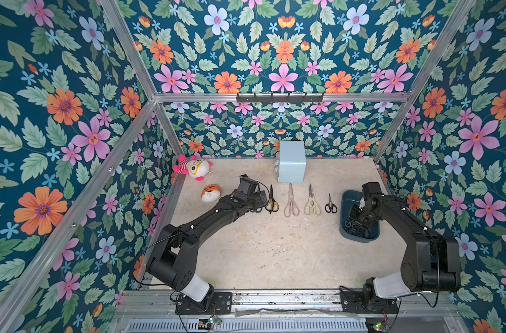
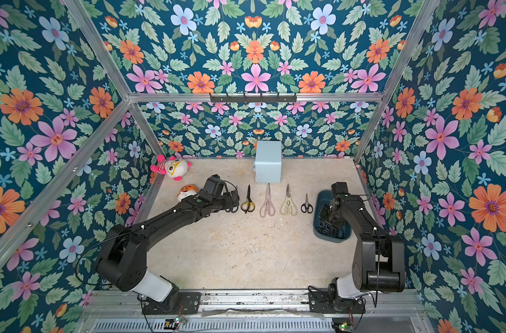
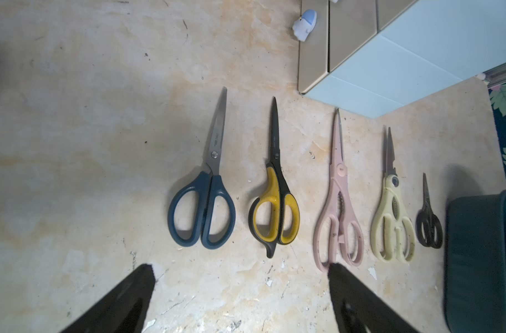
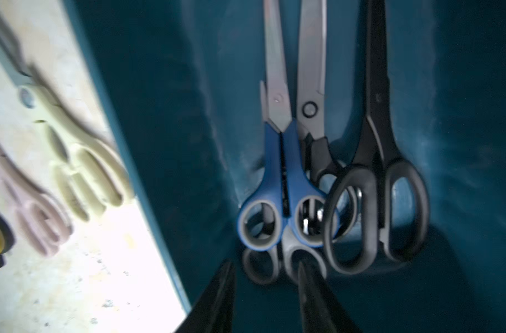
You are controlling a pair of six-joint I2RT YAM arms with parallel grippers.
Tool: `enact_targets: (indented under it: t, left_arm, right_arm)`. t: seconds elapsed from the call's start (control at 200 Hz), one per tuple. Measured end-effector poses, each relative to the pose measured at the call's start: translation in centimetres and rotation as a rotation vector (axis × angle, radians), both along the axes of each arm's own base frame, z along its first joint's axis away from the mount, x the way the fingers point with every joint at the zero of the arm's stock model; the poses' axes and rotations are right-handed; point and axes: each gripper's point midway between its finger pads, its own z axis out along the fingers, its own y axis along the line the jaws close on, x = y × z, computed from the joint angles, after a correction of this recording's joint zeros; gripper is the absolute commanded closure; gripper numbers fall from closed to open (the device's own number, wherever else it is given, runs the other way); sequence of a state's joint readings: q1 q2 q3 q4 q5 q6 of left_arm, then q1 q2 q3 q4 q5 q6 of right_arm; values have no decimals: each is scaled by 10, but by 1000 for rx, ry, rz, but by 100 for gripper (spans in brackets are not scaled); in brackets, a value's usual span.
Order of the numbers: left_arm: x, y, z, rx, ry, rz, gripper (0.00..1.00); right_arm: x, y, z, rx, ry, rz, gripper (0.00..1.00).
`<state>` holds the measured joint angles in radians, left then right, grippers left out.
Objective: Take the scissors out of the storage box
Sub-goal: Pick up the scissors from the storage box.
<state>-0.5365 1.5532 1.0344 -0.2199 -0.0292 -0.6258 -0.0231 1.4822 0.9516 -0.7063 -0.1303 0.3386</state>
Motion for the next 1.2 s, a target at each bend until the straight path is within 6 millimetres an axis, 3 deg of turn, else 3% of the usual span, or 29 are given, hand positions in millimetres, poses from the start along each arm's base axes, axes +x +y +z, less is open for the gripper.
enact_targets:
  t: [0.235,0.665,0.94,1.2]
  left_arm:
    - [1,13,9,38,-27,38,1]
    - [-1,20,2,65,-7,56,1]
    - [2,21,-2,69,1,60,1]
    - [4,22,-2,73,2,60,1]
  right_arm:
    - [-1,-1,-20,-1,24,0,59]
    - [10,-8,-30,-45,-9,5,63]
    - [18,-10,-11,-57,-85,0,64]
    - [16,-8,-23,-46,-56,4,67]
